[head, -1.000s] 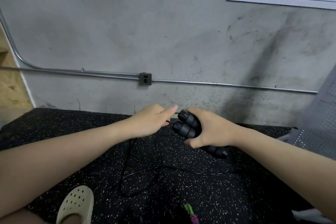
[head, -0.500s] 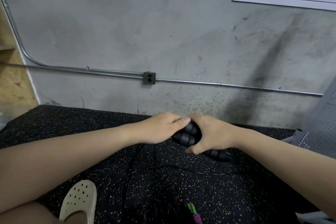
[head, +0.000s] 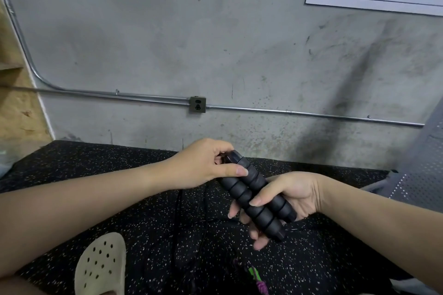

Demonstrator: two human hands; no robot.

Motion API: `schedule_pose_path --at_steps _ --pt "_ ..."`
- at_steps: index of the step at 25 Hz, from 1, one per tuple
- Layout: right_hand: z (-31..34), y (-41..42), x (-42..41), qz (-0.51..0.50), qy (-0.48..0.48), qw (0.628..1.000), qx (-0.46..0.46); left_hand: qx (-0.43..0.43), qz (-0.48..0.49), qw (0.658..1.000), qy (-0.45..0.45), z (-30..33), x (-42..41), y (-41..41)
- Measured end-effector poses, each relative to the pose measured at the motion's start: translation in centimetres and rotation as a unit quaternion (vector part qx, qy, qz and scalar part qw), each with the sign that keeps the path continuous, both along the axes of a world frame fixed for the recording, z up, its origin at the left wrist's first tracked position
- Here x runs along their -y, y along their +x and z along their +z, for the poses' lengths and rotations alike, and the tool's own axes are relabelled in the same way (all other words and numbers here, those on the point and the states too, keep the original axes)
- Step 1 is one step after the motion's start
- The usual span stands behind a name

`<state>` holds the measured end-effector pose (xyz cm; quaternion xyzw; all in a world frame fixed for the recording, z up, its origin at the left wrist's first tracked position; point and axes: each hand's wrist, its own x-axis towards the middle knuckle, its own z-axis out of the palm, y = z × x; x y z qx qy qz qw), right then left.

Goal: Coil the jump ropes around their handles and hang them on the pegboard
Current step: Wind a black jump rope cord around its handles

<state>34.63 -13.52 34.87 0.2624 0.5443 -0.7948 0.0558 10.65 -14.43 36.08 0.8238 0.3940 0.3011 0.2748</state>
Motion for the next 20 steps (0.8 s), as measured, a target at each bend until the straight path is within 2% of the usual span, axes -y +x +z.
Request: schedule_pose_path --at_steps 4,9,12,15,18,20 --pt "1.6 0.0 -0.3 0.018 0.002 1.0 -0.016 0.029 0.026 0.999 0.021 0.2 -0.1 -0.3" --pt "4.0 0.4 -1.1 -0.014 0.1 0.995 0.026 0.021 0.05 0.996 0.064 0.6 -0.4 -0.7" --pt "5.6 0.4 -1.1 -0.075 0.136 0.987 -0.03 0.082 0.138 0.984 0.077 0.9 -1.0 -2.1" --pt "7.0 -0.5 -0.6 -0.169 0.149 0.969 -0.104 0.124 0.221 0.958 0.137 1.3 -1.2 -2.9" --pt "7.4 -2.5 0.0 -0.272 0.185 0.935 -0.136 0.137 0.243 0.949 0.148 2.6 -0.9 -2.2" --pt "7.4 -3.7 0.3 -0.304 0.175 0.919 -0.179 0.131 0.239 0.951 0.147 3.1 -0.6 -1.3"
